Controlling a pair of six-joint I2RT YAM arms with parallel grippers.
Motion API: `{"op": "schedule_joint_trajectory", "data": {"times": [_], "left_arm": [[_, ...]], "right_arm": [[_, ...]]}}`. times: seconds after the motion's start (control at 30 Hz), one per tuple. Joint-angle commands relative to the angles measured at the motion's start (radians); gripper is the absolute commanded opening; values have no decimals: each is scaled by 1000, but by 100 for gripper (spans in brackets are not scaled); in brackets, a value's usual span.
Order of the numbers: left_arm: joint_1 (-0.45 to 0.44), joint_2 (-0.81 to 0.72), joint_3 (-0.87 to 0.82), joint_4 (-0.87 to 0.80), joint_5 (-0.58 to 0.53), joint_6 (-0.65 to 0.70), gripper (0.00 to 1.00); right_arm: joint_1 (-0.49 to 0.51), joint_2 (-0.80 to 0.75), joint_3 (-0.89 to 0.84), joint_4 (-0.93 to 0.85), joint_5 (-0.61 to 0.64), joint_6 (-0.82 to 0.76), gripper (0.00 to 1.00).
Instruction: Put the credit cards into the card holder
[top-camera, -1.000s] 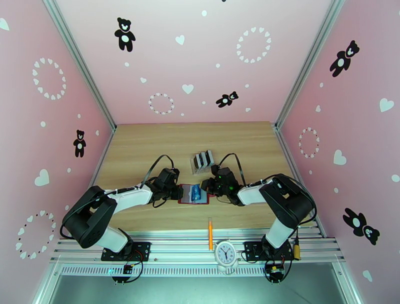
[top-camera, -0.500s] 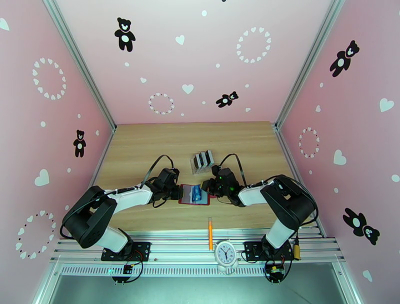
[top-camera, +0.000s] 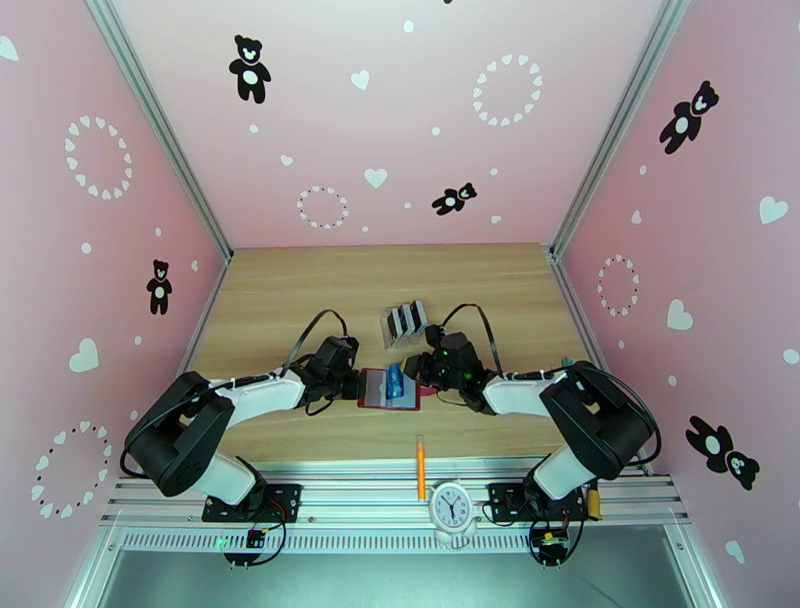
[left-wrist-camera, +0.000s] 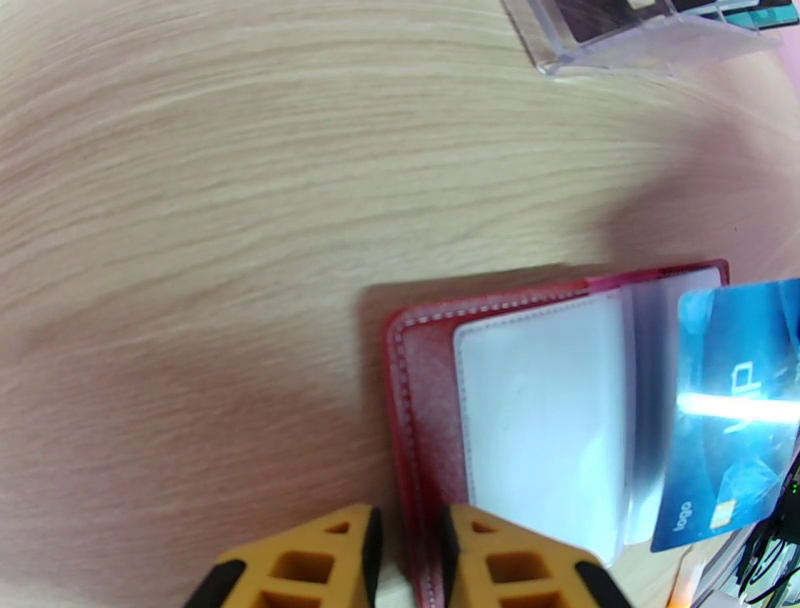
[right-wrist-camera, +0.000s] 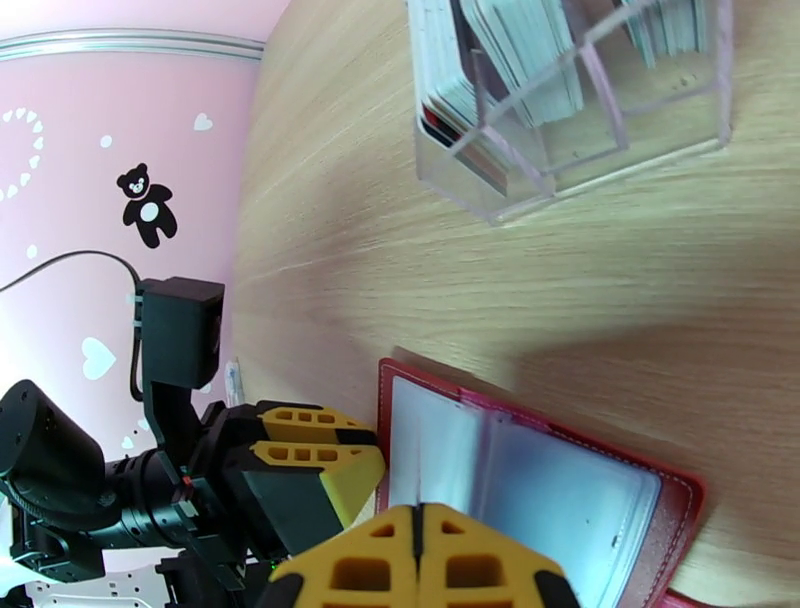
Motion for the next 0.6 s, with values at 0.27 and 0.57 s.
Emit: {"op": "schedule_joint_trajectory", "data": {"times": [0.27,0.57], "left_arm": [[-10,31,-34,-33,11,-13,27],[-10,27,-42,-34,14,-15,22]], "right_arm": [[6,65,-25,51,8,14,0],[6,119,-9,95,-4,32,0]]}}
